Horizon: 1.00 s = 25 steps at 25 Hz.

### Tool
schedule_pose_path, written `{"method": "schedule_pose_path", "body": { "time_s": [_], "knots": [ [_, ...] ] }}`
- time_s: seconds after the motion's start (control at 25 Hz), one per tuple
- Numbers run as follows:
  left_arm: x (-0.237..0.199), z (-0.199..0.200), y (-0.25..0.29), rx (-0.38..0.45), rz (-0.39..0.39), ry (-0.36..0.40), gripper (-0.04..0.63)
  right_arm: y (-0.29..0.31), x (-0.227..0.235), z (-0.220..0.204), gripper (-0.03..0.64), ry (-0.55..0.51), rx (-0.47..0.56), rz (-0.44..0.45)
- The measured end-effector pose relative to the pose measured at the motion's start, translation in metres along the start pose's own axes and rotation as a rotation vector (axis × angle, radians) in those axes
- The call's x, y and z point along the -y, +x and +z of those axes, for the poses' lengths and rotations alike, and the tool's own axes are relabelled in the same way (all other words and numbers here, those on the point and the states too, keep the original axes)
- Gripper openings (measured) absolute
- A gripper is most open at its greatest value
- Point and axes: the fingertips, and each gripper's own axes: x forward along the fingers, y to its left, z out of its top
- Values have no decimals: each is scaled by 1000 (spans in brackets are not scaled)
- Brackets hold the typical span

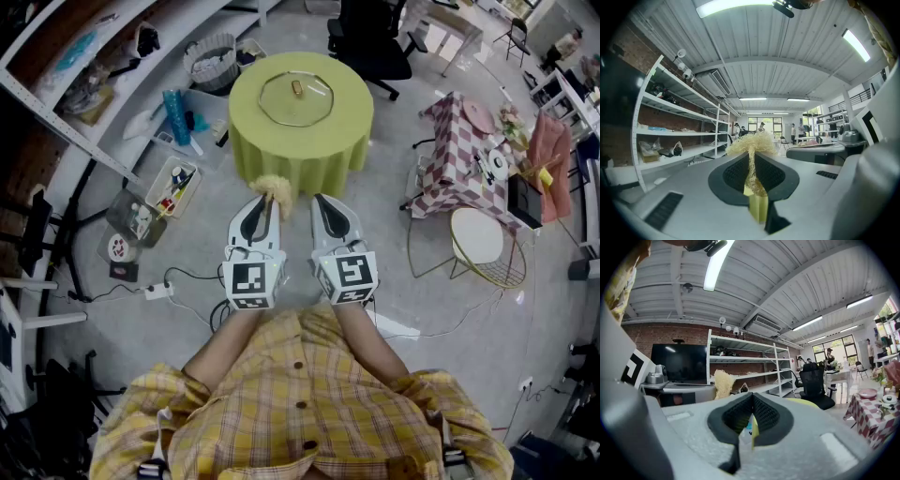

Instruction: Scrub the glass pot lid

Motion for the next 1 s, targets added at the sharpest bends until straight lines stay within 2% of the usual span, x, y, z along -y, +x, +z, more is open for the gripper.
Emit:
{"method": "schedule_pose_path", "body": {
  "time_s": [0.32,0.76,1.0],
  "knots": [
    [17,-7,7,-15,31,10,40,-8,15,2,-3,7,26,39],
    [78,-12,27,-24,99,23,40,-32,60,-1,-3,-20,15,139],
    [106,-16,37,-40,139,34,40,-47,87,-7,-3,0,10,184]
  ]
}}
